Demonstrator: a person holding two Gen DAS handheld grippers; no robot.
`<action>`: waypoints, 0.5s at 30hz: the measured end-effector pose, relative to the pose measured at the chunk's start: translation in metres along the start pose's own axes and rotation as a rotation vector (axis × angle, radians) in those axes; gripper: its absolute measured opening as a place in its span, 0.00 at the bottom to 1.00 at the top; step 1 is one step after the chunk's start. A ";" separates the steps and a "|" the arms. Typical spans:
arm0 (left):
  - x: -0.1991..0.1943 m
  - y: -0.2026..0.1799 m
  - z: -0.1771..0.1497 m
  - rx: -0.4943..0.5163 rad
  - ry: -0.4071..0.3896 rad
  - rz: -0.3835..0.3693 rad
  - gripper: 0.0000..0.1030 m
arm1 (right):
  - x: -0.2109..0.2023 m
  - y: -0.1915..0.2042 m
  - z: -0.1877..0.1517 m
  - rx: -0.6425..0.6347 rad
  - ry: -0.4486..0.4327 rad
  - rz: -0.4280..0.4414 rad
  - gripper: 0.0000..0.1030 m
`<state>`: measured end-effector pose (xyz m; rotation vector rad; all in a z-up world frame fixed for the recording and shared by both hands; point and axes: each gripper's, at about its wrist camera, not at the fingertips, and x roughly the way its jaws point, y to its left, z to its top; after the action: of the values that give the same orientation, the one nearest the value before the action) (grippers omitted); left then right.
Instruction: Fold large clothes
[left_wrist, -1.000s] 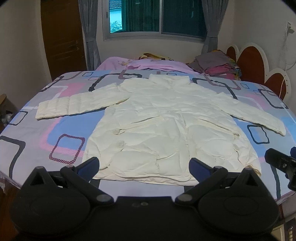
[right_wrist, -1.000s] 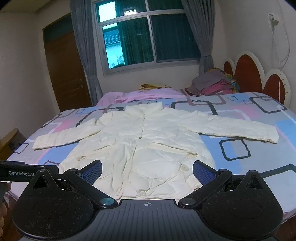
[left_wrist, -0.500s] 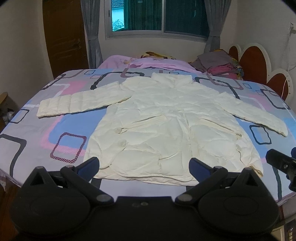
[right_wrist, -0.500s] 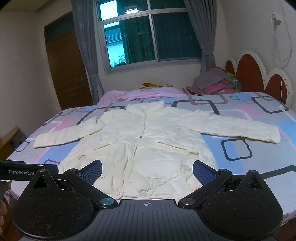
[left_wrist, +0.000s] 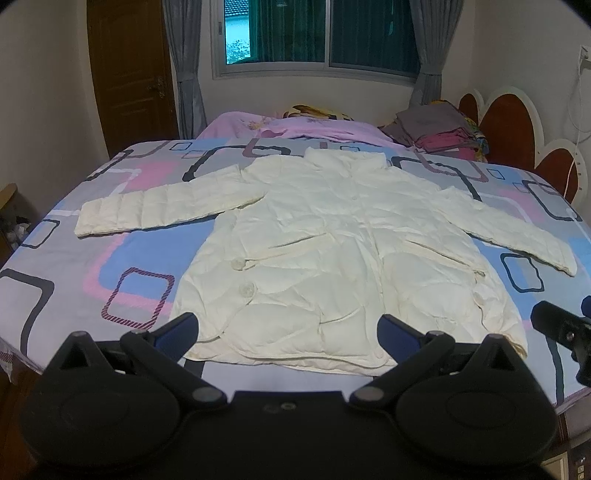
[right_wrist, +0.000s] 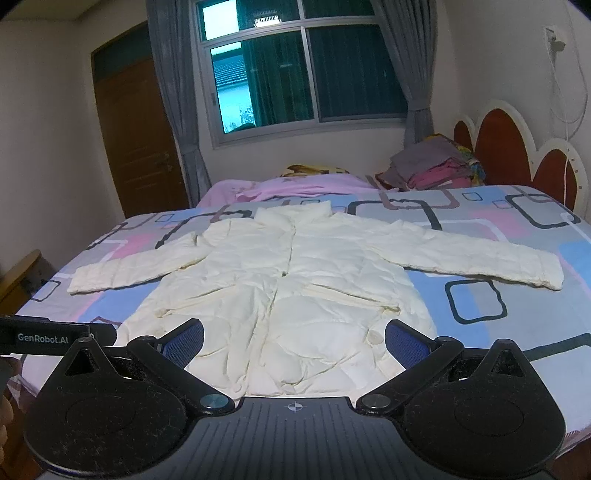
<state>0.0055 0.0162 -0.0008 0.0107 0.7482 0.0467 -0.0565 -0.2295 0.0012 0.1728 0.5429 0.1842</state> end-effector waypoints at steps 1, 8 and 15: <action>0.000 0.000 0.001 0.000 0.000 0.001 1.00 | 0.000 0.000 0.000 0.000 0.000 -0.001 1.00; 0.003 0.002 0.004 -0.003 0.001 0.003 1.00 | 0.001 0.000 0.002 0.001 0.001 -0.003 1.00; 0.005 0.002 0.007 -0.004 0.001 0.008 1.00 | 0.003 -0.003 0.004 0.007 0.004 -0.009 1.00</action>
<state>0.0138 0.0185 0.0005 0.0097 0.7490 0.0557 -0.0515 -0.2324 0.0025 0.1767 0.5488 0.1739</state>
